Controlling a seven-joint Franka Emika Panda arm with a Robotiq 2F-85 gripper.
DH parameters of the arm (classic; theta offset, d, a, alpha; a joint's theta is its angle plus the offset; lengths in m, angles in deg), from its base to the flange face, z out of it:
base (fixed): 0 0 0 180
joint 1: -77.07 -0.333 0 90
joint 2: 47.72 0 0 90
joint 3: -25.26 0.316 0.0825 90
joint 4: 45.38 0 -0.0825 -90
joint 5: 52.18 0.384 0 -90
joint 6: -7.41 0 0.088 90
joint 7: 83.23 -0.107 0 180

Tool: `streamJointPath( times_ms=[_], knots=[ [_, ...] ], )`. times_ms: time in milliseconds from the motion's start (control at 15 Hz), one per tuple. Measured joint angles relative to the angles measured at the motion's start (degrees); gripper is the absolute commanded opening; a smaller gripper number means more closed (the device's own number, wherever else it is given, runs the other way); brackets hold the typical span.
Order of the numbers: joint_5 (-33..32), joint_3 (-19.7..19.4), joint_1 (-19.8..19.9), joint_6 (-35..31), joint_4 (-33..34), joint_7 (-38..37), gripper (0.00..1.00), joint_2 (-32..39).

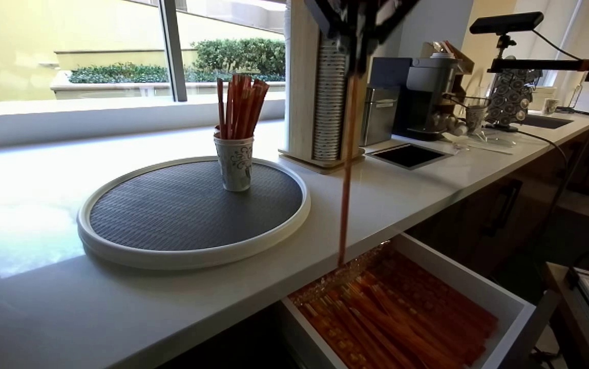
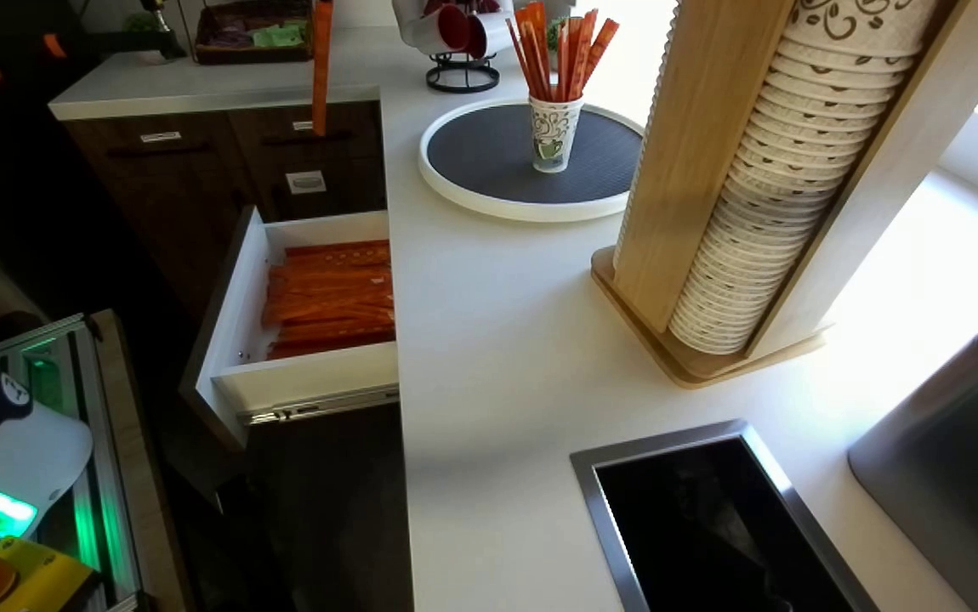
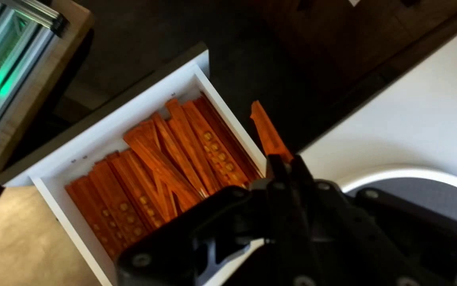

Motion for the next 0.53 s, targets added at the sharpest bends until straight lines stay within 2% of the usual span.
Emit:
streamJointPath(
  times_ms=[67,133,267,533],
  knots=[
    [0.83,-0.15,0.23,0.02,-3.24,0.0,0.02,-0.58],
    [0.96,-0.31,0.49,0.11,-6.45,-0.19,0.07,-1.14],
    [0.73,-0.77,1.14,0.14,-12.38,-0.56,0.07,-2.12],
    [0.73,-1.01,1.59,0.14,-15.03,-0.71,0.07,-3.18]
  ],
)
